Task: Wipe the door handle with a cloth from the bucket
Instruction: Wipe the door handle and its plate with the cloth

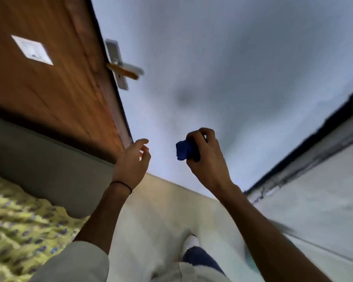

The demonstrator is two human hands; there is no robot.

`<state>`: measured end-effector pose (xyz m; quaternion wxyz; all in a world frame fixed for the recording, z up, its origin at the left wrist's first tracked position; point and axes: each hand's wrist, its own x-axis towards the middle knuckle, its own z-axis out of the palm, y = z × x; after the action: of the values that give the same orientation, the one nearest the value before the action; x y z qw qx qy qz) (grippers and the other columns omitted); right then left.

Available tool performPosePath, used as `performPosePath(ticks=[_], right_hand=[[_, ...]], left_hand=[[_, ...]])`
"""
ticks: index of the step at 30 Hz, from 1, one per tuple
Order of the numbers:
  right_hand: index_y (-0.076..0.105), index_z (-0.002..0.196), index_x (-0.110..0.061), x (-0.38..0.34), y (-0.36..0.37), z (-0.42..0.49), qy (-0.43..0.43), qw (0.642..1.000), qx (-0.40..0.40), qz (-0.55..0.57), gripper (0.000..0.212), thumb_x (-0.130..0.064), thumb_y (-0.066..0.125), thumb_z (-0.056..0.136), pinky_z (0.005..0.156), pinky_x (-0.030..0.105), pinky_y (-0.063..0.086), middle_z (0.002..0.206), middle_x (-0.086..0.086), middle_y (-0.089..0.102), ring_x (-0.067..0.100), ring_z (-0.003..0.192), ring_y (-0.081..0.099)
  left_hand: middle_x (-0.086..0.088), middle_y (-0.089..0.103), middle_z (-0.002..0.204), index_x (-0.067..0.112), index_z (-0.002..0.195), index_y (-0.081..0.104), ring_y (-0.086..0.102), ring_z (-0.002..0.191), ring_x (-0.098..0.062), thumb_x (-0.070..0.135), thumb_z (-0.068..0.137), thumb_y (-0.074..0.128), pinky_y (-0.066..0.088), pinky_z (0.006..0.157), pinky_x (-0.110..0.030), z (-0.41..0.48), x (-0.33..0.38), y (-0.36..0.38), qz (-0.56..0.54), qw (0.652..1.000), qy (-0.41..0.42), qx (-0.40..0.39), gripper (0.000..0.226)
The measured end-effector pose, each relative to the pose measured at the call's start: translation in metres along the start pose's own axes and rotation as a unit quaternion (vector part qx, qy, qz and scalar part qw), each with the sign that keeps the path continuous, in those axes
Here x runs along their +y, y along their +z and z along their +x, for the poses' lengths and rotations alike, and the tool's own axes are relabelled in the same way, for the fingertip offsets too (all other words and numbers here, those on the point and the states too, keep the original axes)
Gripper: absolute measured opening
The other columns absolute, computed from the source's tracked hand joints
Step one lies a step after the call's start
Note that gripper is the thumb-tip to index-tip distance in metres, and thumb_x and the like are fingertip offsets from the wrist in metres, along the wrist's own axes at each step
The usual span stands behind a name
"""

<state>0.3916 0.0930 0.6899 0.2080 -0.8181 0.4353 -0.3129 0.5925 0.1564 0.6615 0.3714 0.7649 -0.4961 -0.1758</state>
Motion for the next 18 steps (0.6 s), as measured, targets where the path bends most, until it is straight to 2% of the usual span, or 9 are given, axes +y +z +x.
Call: performPosePath(ticks=[4, 8, 13, 18], right_hand=[[0.055, 0.107, -0.023, -0.022, 0.015, 0.079, -0.072, 0.997, 0.027, -0.004, 0.043, 0.0, 0.062, 0.071, 0.058, 0.041, 0.054, 0.124, -0.005, 0.043, 0.024, 0.097, 0.054], [0.057, 0.108, -0.02, -0.032, 0.042, 0.156, -0.126, 0.991, 0.038, 0.014, 0.045, 0.001, 0.067, 0.07, 0.064, 0.037, 0.054, 0.125, -0.003, 0.046, 0.024, 0.101, 0.056], [0.056, 0.112, -0.019, -0.036, 0.081, 0.24, -0.158, 0.987, 0.018, 0.032, 0.05, -0.001, 0.074, 0.069, 0.07, 0.034, 0.056, 0.127, 0.002, 0.047, 0.024, 0.103, 0.056], [0.051, 0.12, -0.017, -0.026, 0.111, 0.3, -0.168, 0.982, -0.018, 0.086, 0.063, -0.002, 0.077, 0.064, 0.079, 0.031, 0.053, 0.128, 0.005, 0.047, 0.018, 0.113, 0.048]], left_hand=[[-0.001, 0.067, 0.116, 0.019, 0.127, 0.058, 0.056, 0.091, -0.01, 0.016, 0.095, 0.051, 0.042, 0.084, -0.024, 0.055, -0.013, -0.026, 0.005, 0.999, -0.013, 0.032, 0.033], [-0.003, 0.062, 0.122, 0.015, 0.132, 0.053, 0.051, 0.095, -0.008, 0.016, 0.096, 0.05, 0.039, 0.086, -0.022, 0.119, -0.022, -0.046, 0.021, 0.997, -0.019, 0.065, 0.036], [-0.007, 0.056, 0.134, 0.016, 0.142, 0.042, 0.057, 0.117, -0.026, 0.02, 0.098, 0.049, 0.043, 0.093, -0.03, 0.189, -0.033, -0.066, 0.043, 0.992, -0.061, 0.1, 0.044], [-0.013, 0.046, 0.146, 0.009, 0.146, 0.037, 0.05, 0.127, -0.032, 0.012, 0.097, 0.048, 0.043, 0.103, -0.041, 0.244, -0.046, -0.076, 0.064, 0.987, -0.075, 0.129, 0.05]])
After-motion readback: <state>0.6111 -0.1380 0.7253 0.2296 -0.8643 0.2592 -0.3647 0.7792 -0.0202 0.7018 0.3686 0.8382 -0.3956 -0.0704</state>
